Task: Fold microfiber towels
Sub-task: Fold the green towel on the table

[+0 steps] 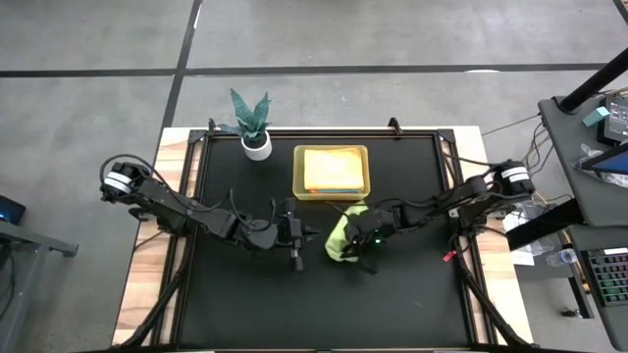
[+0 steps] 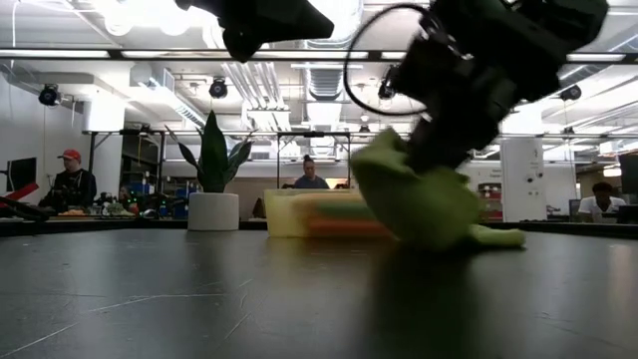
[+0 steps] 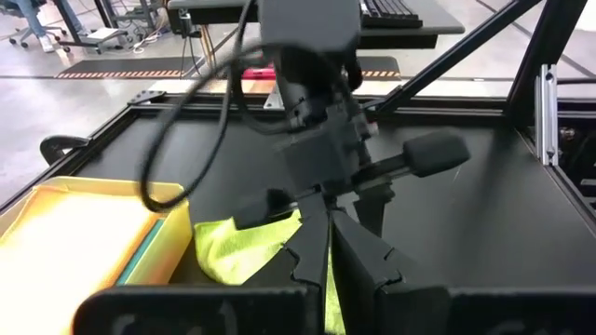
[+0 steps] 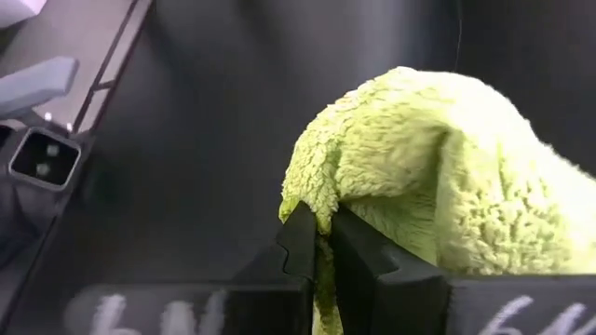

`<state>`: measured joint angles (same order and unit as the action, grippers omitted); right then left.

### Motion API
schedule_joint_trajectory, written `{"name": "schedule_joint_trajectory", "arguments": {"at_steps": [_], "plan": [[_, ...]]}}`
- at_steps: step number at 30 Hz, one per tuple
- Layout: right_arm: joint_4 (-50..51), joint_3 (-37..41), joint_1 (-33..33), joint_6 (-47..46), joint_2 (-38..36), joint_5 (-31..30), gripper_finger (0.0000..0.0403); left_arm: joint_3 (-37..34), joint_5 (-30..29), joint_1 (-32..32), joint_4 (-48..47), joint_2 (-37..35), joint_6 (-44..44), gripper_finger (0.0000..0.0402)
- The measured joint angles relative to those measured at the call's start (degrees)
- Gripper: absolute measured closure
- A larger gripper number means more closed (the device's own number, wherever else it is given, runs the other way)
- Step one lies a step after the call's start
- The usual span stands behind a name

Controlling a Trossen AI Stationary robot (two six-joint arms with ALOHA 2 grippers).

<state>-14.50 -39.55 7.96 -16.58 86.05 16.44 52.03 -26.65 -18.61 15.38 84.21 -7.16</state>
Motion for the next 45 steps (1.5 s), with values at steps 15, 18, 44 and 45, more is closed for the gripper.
{"name": "schedule_joint_trajectory", "arguments": {"at_steps": [15,18,44,45], "plan": [[-0.38,-9.75,-0.87,12.83,-1.08,-4.34,0.039,-0.94,0.08,-0.06,0.16,-0.03,-3.59,0.04],[2.37,-9.2,-0.59,15.18,-0.77,-4.04,0.039,-1.0,0.17,-0.66,0.06,-0.03,-4.47,0.04],[6.93,-5.92,0.1,15.75,-2.87,-4.42,0.039,-3.02,1.25,-0.94,-0.07,-0.05,-4.5,0.0271],[7.62,-5.92,0.18,15.74,-3.34,-4.52,0.039,-3.11,1.25,-0.94,-0.07,-0.05,-4.5,0.0261]]}}
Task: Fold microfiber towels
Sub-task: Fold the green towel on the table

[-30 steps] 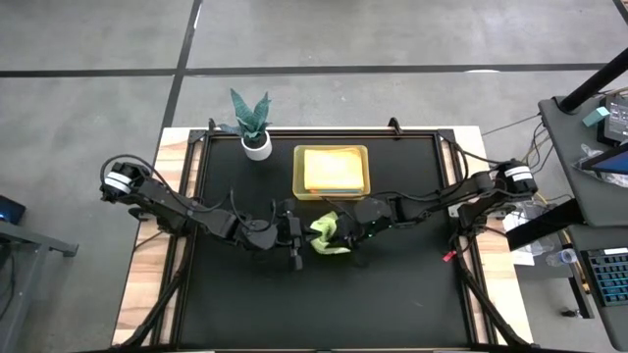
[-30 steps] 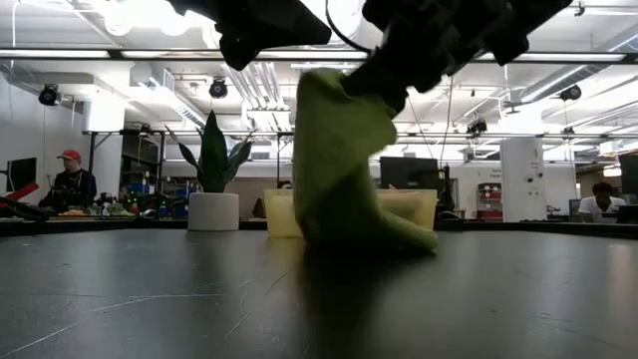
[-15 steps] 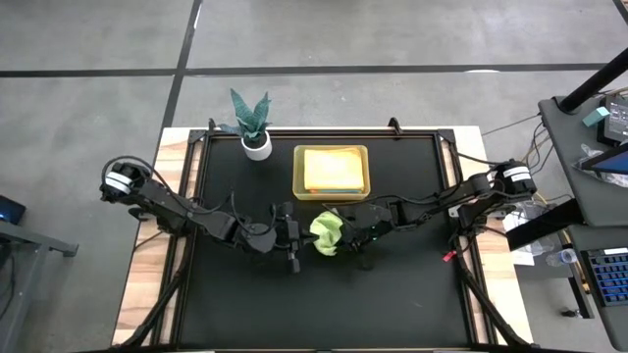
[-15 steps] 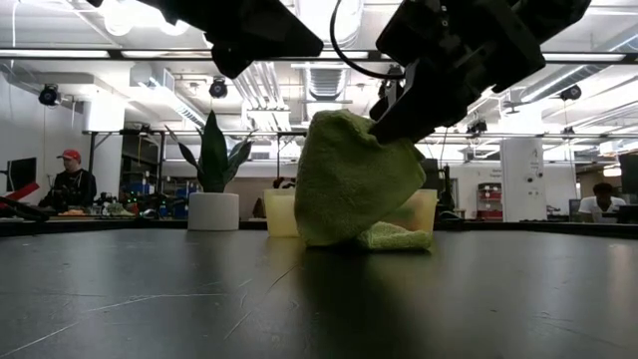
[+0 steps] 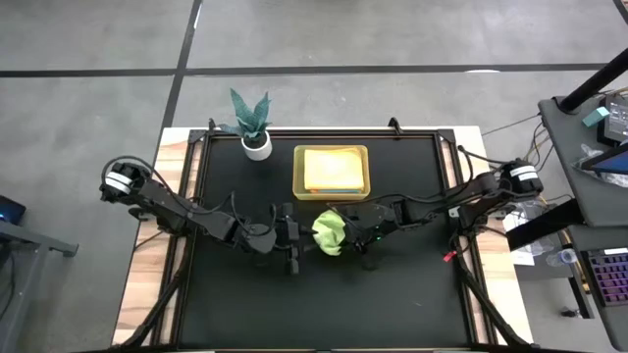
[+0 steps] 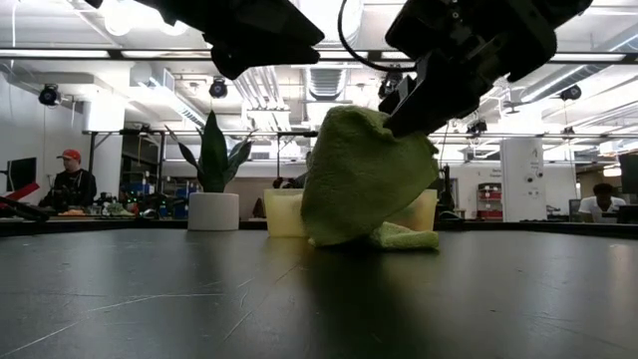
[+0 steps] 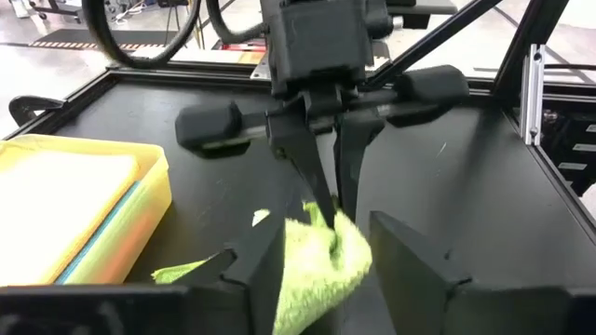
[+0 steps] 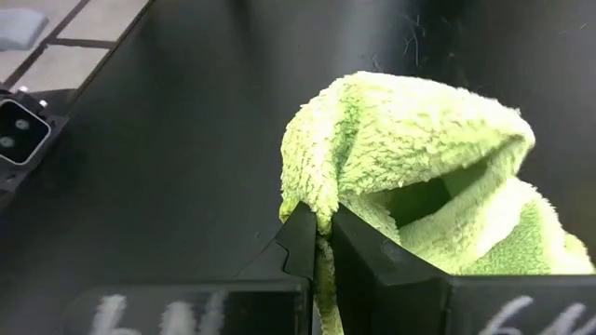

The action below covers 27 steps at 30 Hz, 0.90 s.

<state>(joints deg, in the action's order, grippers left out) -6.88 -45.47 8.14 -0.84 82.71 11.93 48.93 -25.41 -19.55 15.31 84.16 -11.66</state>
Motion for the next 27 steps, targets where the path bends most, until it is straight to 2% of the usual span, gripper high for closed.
{"name": "schedule_joint_trajectory", "arguments": {"at_steps": [7,12,17,20,23,27], "plan": [[0.4,-0.09,0.79,1.78,-2.33,-0.35,0.039,-1.57,0.07,-0.07,0.72,0.0,-0.07,0.0224],[-3.49,-1.27,0.85,-1.3,-2.46,-7.68,0.039,-2.88,0.09,-0.07,1.17,0.02,-2.47,0.0221],[-5.77,-3.22,0.91,-1.54,-2.07,-7.32,0.039,-3.08,0.09,-0.15,2.55,0.02,-3.04,0.0221],[-6.92,-4.99,0.72,-6.53,-2.07,-11.27,0.039,-2.93,0.07,-0.35,2.71,0.02,-3.02,0.0221],[-7.45,-6.77,0.61,-7.31,-1.95,-13.44,0.039,-2.69,-0.18,-0.44,2.77,0.02,-2.75,0.0221],[-8.55,-8.17,0.81,-7.7,-1.46,-13.27,0.039,-3.23,-4.54,-0.43,2.69,0.02,-3.83,0.0221]]}}
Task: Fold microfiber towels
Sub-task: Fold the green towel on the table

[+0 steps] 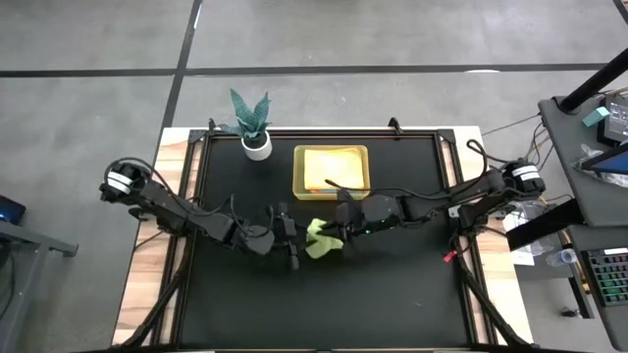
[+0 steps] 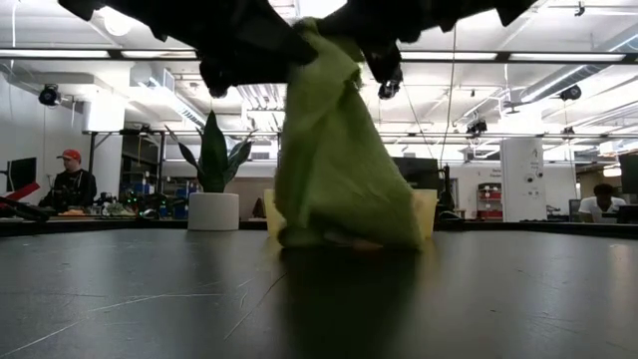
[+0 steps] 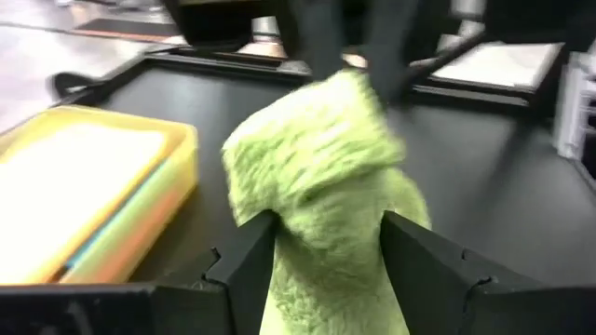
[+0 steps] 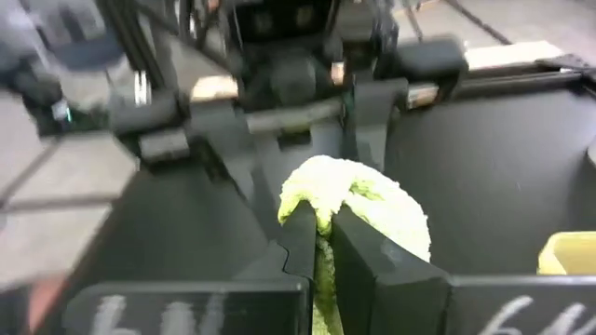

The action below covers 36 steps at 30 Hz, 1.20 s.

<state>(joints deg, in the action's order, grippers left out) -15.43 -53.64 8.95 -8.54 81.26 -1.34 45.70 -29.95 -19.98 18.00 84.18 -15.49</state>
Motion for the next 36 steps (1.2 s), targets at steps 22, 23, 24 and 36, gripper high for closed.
{"name": "schedule_joint_trajectory", "arguments": {"at_steps": [22,23,24,36], "plan": [[3.15,0.02,-0.09,-5.0,-3.47,0.26,0.0318,-0.41,-3.35,-0.73,2.54,0.04,1.25,0.0399],[4.44,0.02,-0.09,-4.98,-4.49,0.26,0.0302,-0.48,-3.37,-0.77,2.6,0.04,1.25,0.0399],[6.35,0.04,-0.09,-4.91,-5.66,0.26,0.0286,-0.54,-3.35,-0.77,2.74,0.04,1.25,0.0399],[17.74,1.84,5.45,1.48,-15.5,0.23,0.019,-0.95,-3.12,-1.6,17.03,-3.27,5.33,0.0401]]}}
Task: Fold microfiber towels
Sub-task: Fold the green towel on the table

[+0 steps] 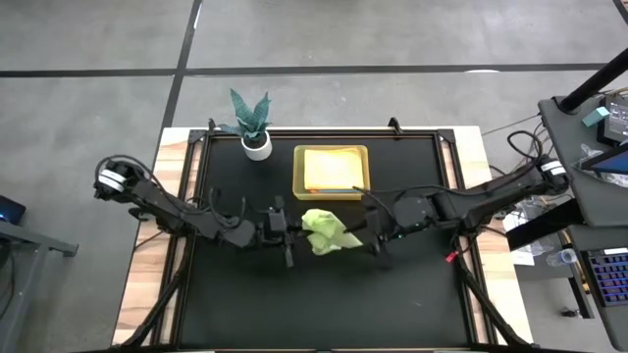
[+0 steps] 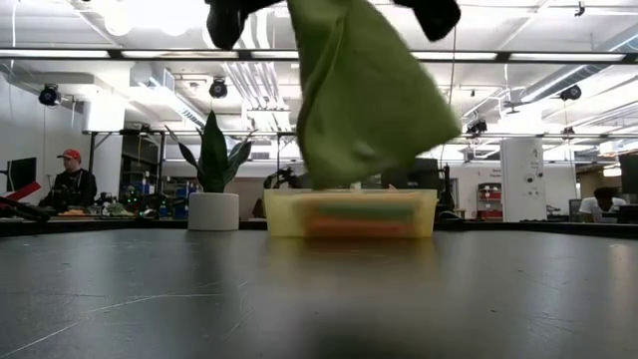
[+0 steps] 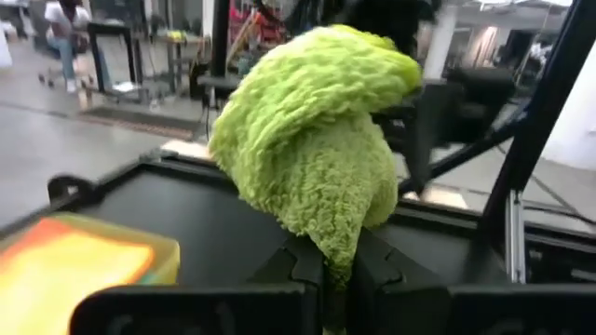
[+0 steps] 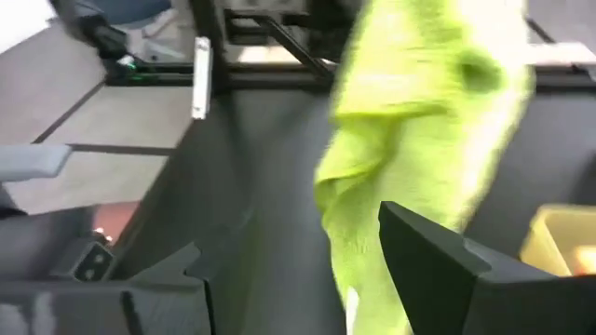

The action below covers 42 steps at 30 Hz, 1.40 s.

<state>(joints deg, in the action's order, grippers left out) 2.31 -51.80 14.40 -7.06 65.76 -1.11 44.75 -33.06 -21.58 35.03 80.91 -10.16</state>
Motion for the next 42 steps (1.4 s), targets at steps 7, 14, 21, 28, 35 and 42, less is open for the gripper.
{"name": "schedule_joint_trajectory", "arguments": {"at_steps": [7,14,21,28,35,42], "plan": [[-11.77,1.61,4.43,5.44,2.1,-0.4,0.0214,-0.04,7.62,-0.04,5.68,-0.69,3.48,0.0401],[-18.33,1.74,4.33,6.1,4.63,-0.67,0.0248,-0.02,14.94,-0.07,7.16,-0.6,6.15,0.0401],[-22.94,1.76,4.34,8.93,5.95,-0.57,0.0277,-0.11,15.3,-0.11,5.94,-0.32,6.54,0.0401],[-24.62,1.76,4.74,11.39,6.49,-0.54,0.0286,-0.11,14.56,0.01,6.03,0.86,6.47,0.0401],[-26.83,1.76,4.79,12.22,6.8,-0.49,0.0285,-0.11,10.83,0.13,6.02,1.24,6.19,0.0402],[-29.43,1.76,4.85,13.74,6.8,-3.0,0.0265,-0.11,8.68,0.17,6.05,1.24,6.12,0.0402]]}}
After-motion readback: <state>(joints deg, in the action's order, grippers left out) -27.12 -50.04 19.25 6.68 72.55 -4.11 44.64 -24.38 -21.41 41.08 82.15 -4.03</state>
